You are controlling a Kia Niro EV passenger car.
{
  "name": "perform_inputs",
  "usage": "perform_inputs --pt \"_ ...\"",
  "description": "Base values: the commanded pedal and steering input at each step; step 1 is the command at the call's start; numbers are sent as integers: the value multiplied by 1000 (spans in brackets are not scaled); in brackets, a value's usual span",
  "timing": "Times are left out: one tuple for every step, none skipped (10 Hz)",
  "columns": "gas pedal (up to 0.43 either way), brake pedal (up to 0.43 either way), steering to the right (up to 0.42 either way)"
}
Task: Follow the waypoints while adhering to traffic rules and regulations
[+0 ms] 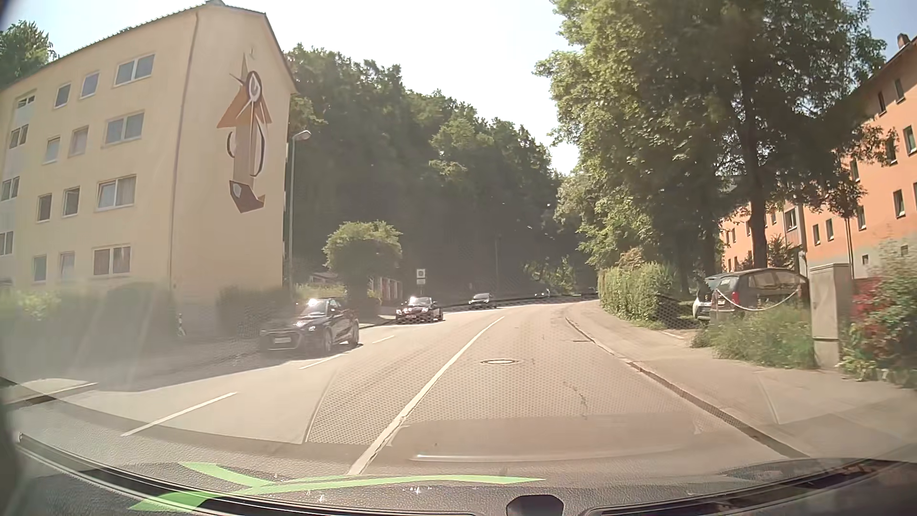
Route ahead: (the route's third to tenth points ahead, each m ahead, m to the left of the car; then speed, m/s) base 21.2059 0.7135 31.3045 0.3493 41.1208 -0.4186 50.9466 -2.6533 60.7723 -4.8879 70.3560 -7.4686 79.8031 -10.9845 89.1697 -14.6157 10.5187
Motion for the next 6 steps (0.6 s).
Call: perform_inputs --pt "209 0 14" --pt "209 0 14" --pt "209 0 15" --pt "209 0 17" --pt "209 0 18" --pt "209 0 18"
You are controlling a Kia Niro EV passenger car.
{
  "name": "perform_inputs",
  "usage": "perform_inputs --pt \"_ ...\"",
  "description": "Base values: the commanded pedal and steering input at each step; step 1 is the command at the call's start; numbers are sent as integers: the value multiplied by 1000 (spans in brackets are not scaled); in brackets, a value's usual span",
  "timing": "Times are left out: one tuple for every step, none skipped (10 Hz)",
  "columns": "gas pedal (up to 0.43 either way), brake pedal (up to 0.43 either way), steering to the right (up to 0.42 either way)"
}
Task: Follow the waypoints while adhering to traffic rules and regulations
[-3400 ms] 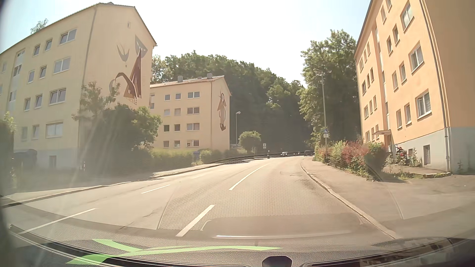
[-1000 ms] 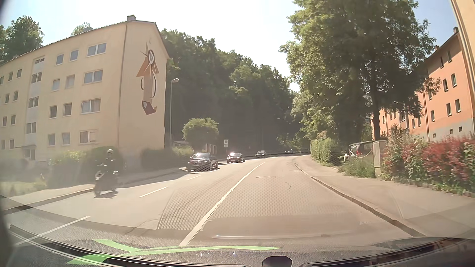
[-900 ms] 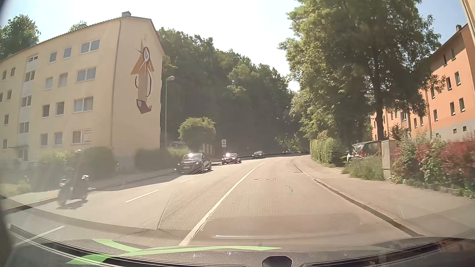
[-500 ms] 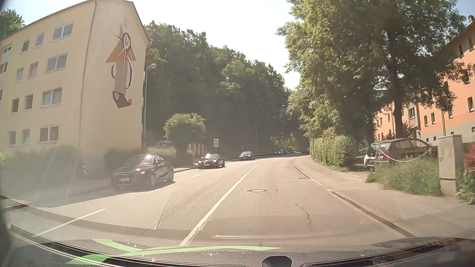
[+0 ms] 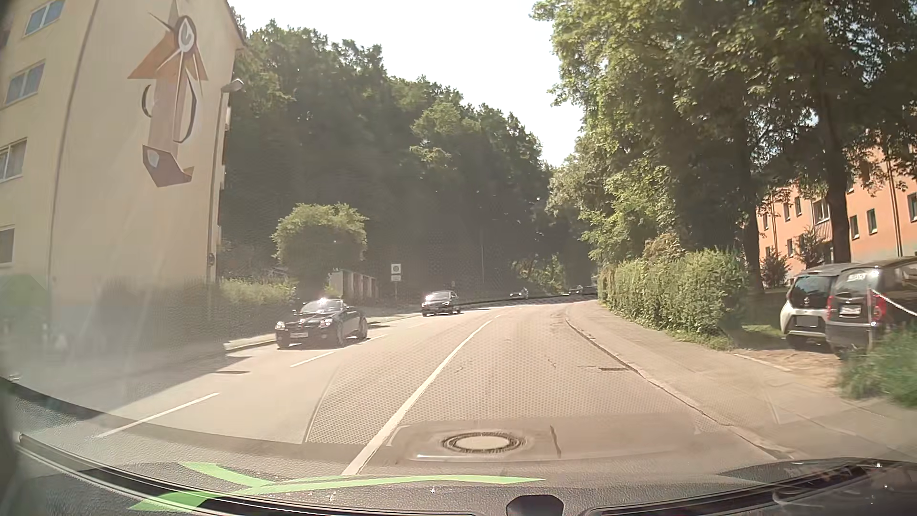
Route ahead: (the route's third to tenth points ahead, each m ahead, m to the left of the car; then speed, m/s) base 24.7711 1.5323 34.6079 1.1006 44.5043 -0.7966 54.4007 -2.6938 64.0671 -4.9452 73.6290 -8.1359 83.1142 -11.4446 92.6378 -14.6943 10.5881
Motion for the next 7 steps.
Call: perform_inputs --pt "209 0 18" --pt "209 0 17" --pt "209 0 15" --pt "209 0 15" --pt "209 0 15" --pt "209 0 13" --pt "209 0 12"
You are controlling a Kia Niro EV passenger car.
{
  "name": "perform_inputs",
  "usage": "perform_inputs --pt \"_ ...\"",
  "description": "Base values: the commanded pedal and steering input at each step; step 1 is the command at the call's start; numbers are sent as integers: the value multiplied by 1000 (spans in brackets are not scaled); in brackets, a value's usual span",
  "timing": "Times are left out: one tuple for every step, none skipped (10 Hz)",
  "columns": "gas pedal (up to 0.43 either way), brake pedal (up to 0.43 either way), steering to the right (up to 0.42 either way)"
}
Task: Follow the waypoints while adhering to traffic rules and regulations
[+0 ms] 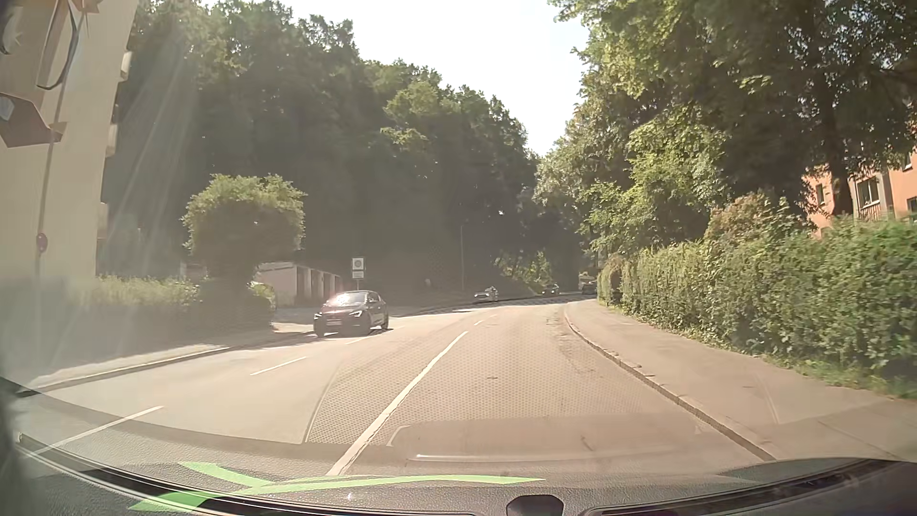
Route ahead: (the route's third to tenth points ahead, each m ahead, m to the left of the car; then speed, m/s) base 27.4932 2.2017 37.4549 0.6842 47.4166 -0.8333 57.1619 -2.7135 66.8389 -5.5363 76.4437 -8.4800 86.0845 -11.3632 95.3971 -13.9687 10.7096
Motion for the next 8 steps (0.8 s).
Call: perform_inputs --pt "209 0 12" --pt "209 0 12" --pt "209 0 12" --pt "209 0 12" --pt "209 0 12" --pt "209 0 12" --pt "209 0 12" --pt "209 0 12"
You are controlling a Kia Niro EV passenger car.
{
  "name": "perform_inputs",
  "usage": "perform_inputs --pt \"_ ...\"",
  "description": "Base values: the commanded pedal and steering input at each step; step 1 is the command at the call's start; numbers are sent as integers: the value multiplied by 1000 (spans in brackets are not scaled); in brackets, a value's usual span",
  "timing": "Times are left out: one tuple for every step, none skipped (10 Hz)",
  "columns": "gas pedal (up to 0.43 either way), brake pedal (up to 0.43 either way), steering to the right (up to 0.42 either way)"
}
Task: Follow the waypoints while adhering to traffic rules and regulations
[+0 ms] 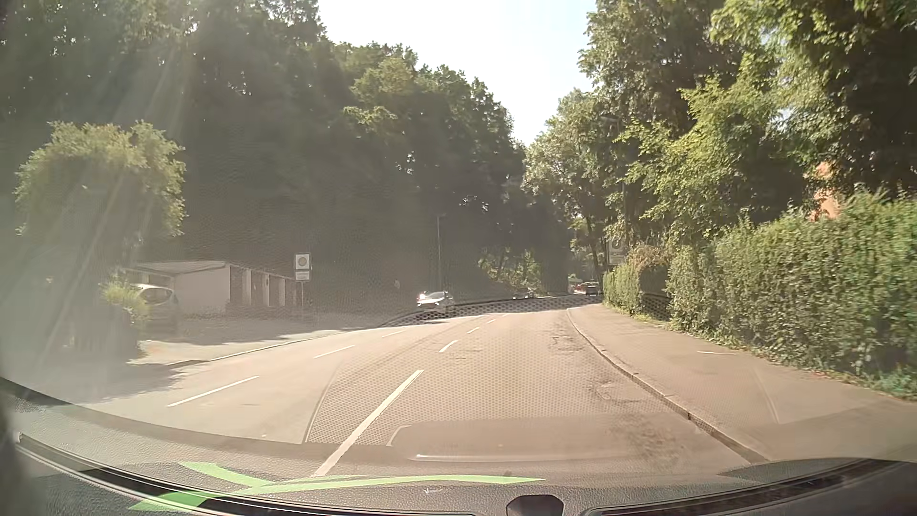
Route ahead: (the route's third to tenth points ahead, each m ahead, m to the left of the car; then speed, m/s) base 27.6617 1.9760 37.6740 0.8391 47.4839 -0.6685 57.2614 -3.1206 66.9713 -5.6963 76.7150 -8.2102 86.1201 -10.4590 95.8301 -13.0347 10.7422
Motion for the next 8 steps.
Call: perform_inputs --pt "209 0 12" --pt "209 0 12" --pt "209 0 12" --pt "209 0 12" --pt "209 0 12" --pt "209 0 12" --pt "209 0 12" --pt "209 0 12"
